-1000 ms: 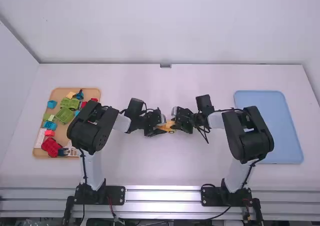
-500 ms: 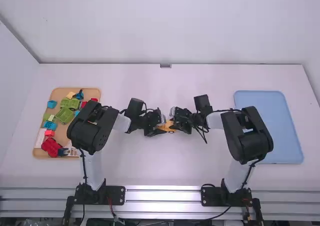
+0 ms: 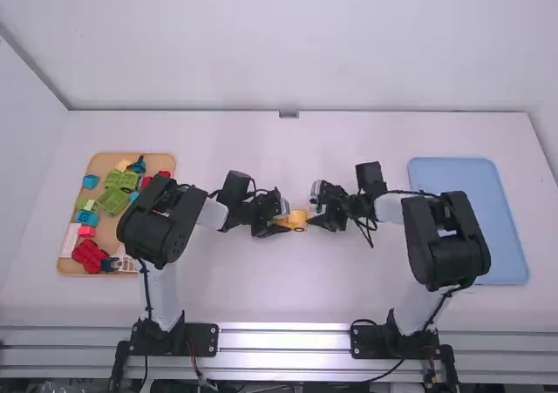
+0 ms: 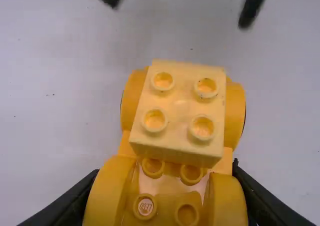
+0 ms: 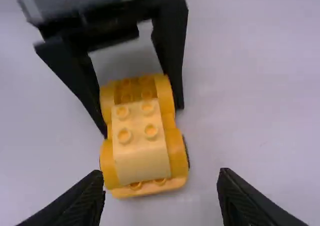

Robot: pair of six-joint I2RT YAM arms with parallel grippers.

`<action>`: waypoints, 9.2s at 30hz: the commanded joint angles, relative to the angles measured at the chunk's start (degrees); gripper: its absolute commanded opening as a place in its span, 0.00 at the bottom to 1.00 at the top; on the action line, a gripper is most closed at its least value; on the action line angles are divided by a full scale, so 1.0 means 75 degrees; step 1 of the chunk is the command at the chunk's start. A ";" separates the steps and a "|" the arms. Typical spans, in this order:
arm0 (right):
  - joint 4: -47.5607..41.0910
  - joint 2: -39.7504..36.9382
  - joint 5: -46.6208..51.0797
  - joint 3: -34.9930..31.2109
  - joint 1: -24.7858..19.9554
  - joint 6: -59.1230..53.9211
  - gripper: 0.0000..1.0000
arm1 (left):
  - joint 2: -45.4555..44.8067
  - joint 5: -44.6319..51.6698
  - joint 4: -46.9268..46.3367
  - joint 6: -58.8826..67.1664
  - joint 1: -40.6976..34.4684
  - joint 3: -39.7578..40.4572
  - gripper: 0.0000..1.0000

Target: Assemble lego blocks to make yellow taxi

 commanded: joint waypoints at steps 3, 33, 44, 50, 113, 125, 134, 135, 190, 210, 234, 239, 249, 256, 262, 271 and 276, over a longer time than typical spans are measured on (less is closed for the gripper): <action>0.0239 -0.0265 -0.0921 -0.0052 -0.0017 -0.0017 0.12 | 0.0388 -0.0659 -0.0326 -0.0119 0.0003 -0.0251 0.38; -0.2011 0.0685 0.2288 0.1137 0.1087 -0.0256 0.00 | 0.0388 -0.0679 -0.0332 -0.0119 -0.0047 -0.0251 0.35; -0.1381 0.0833 0.2999 0.0688 0.1311 -0.0160 0.00 | 0.0388 -0.0673 -0.0315 -0.0122 0.0009 -0.0251 0.34; -0.1326 0.0953 0.3077 0.0688 0.1384 -0.0108 0.00 | 0.0388 -0.0653 -0.0312 -0.0125 0.0017 -0.0251 0.33; -0.0038 -0.0892 -0.0595 0.0207 -0.0137 0.0740 0.99 | 0.0315 -0.0682 -0.0154 -0.0277 -0.0003 -0.0251 0.99; 0.1559 -0.1093 -0.0801 0.0210 0.0073 0.2739 0.99 | -0.3812 -0.0691 -0.3459 -0.0466 0.1253 -0.0251 0.99; 0.3987 -0.1093 -0.0778 0.0443 0.1151 0.5377 0.99 | -0.7414 -0.3754 -0.4138 -0.4301 0.2547 -0.0251 0.99; 0.3783 -0.1093 -0.0781 0.0758 0.1306 0.5598 0.99 | -0.7863 -0.4832 -0.4170 -0.5607 0.2713 -0.0251 0.99; -0.0793 -0.0898 0.2288 0.4115 0.3395 0.3439 0.99 | 0.3360 -0.6939 -1.3021 -0.6793 0.5998 1.3956 0.99; -0.0711 -0.0898 0.2282 0.4115 0.3293 0.3707 0.99 | 0.3873 -0.5939 -1.1421 -0.2675 0.6321 1.2100 0.85; -0.0682 -0.0898 0.2291 0.4115 0.3395 0.3838 0.99 | 0.3876 -0.5071 -1.0719 0.0898 0.6779 1.1188 0.50; -0.0705 -0.0898 0.2288 0.4115 0.3395 0.3835 0.99 | 0.3876 -0.5319 -1.0526 0.0746 0.6802 1.0949 0.51; -0.0708 -0.0898 0.2288 0.4112 0.3398 0.3835 0.99 | 0.3876 -0.5222 -1.0235 0.0746 0.6779 1.0628 0.38; -0.0699 -0.0898 0.2294 0.4112 0.3401 0.3829 0.99 | 0.3794 -0.5249 -1.0217 0.0332 0.6767 1.0660 0.19; -0.0600 -0.0898 0.2798 0.4112 0.3255 0.4156 0.99 | 0.3348 -0.4843 -1.0407 -0.0691 0.6851 1.1132 0.21; -0.0656 -0.0898 0.2439 0.4109 0.2728 0.4383 0.99 | 0.1367 -0.3439 -1.0838 -0.0376 0.6948 1.0270 0.09; -0.0793 -0.0898 0.2454 0.4103 0.2518 0.4441 0.99 | -0.0428 -0.2894 -0.9454 -0.0233 0.6691 0.7857 0.07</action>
